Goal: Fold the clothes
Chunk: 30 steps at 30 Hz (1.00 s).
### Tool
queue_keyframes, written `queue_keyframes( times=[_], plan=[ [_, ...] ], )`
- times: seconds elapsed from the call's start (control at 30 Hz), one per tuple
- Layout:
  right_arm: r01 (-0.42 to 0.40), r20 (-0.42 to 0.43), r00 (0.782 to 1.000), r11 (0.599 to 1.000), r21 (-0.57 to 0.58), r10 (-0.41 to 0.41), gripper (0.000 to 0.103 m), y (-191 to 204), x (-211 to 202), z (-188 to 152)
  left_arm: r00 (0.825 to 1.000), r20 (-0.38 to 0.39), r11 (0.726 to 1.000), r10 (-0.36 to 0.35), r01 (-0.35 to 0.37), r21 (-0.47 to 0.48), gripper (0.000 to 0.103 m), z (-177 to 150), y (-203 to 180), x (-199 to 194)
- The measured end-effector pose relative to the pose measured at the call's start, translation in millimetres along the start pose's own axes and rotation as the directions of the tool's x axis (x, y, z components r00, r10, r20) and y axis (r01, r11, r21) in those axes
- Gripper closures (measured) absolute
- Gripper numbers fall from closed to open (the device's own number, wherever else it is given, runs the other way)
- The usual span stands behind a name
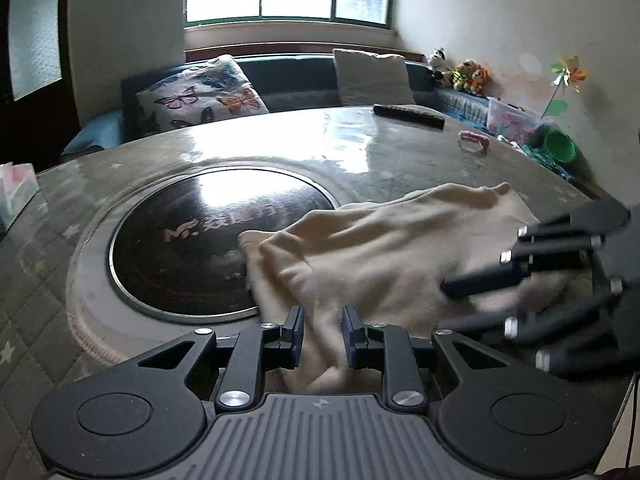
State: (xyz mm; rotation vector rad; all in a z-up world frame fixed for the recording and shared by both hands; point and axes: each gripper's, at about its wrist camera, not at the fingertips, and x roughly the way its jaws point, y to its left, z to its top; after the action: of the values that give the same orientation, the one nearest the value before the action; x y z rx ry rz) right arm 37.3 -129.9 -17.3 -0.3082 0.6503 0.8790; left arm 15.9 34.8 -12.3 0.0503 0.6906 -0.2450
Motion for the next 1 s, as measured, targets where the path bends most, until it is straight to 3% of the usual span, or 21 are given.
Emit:
queue_keyframes(
  times=[0.13, 0.23, 0.33, 0.47, 0.67, 0.77, 1.0],
  plan=[
    [-0.036, 0.018, 0.999, 0.998, -0.049, 0.037, 0.067, 17.9, -4.4, -2.7, 0.999, 0.03, 0.999, 0.041, -0.041, 0.009, 0.08, 2.4, -3.0, -9.3],
    [-0.063, 0.032, 0.997, 0.998, -0.029, 0.064, 0.066, 17.9, -14.2, -3.3, 0.998, 0.056, 1.0, 0.02, -0.021, 0.014, 0.08, 4.4, -10.0, -19.2],
    [-0.024, 0.054, 0.998, 0.999, 0.039, 0.021, 0.062, 3.3, -32.3, -7.7, 0.997, 0.071, 1.0, -0.008, 0.006, 0.026, 0.08, 4.0, -18.0, -23.5],
    [0.061, 0.061, 0.996, 0.986, 0.155, -0.071, 0.062, -23.6, -58.3, -21.9, 0.999, 0.033, 0.998, -0.013, 0.011, 0.059, 0.08, -3.1, -24.9, -15.3],
    [0.178, -0.01, 0.983, 0.936, 0.302, -0.184, 0.062, -64.2, -79.8, -53.4, 1.0, -0.009, 0.999, -0.005, 0.006, 0.042, 0.081, -11.9, -19.6, -7.2],
    [0.163, -0.027, 0.986, 0.922, 0.352, -0.164, 0.063, -73.9, -85.3, -63.1, 1.0, -0.012, 0.999, -0.009, 0.009, 0.043, 0.079, -9.6, -18.7, -8.8],
    [0.173, 0.054, 0.977, 0.922, 0.347, -0.204, 0.062, -89.6, -88.8, -39.1, 1.0, 0.029, 1.0, -0.009, 0.009, 0.013, 0.079, 9.8, -15.1, -11.8]
  ],
)
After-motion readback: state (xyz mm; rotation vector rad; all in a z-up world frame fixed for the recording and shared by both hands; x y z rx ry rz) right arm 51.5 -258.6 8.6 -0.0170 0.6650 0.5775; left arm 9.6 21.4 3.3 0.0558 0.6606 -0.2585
